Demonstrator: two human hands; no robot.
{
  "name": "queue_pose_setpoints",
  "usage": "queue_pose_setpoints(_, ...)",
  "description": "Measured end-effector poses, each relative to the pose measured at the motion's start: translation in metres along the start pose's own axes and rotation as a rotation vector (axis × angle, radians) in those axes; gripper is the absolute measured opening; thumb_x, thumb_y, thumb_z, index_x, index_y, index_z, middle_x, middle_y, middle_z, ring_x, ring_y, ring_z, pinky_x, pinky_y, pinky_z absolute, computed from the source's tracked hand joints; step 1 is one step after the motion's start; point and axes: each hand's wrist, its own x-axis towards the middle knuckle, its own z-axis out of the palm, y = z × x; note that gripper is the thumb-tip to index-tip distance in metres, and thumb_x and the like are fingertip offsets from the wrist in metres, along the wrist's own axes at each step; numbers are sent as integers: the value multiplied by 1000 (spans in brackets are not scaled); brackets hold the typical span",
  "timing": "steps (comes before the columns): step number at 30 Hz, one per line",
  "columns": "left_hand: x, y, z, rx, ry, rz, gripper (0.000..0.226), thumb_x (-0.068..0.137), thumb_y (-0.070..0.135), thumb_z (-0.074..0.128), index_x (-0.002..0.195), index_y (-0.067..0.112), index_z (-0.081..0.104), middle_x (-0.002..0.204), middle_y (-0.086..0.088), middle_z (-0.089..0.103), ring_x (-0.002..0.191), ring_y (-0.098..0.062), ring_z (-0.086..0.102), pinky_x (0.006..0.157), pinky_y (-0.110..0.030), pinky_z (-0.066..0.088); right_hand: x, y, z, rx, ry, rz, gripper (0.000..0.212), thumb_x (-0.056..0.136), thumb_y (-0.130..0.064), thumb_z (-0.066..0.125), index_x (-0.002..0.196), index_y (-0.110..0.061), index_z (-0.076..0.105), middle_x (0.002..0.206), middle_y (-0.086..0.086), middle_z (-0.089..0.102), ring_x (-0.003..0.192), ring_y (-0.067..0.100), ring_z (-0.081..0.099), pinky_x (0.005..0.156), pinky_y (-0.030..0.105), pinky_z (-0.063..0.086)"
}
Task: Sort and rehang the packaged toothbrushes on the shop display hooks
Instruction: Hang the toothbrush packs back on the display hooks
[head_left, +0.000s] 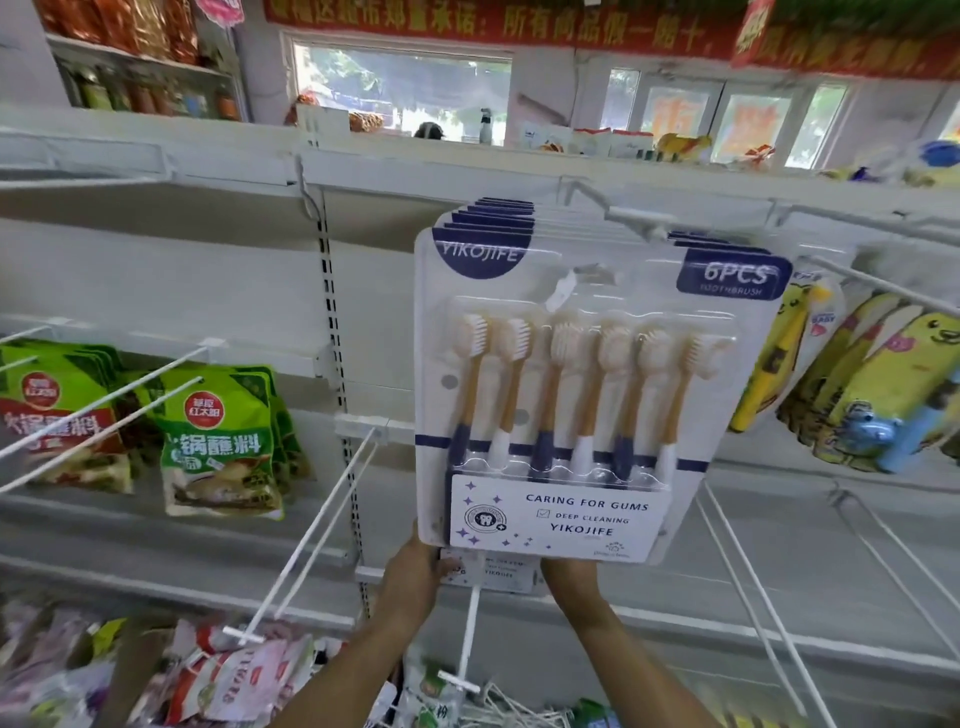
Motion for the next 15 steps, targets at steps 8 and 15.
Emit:
queue_pose_setpoints(8, 14, -16, 10, -77, 5, 82, 7, 97, 11, 57, 91, 12, 55, 96, 0, 65, 93, -16, 66, 70, -24, 41, 3, 2, 2, -127, -2, 90, 17, 92, 4, 63, 88, -11, 56, 80, -6, 60, 69, -12, 58, 65, 6, 47)
queue_pose_setpoints(15, -5, -41, 19, -259, 94, -61, 50, 96, 22, 64, 138, 7, 43, 130, -11, 51, 105, -27, 59, 84, -34, 45, -7, 9, -1, -418, 123, 26, 13, 89, -10, 72, 101, -7, 71, 104, 7, 74, 93, 16, 67, 73, 28, 46)
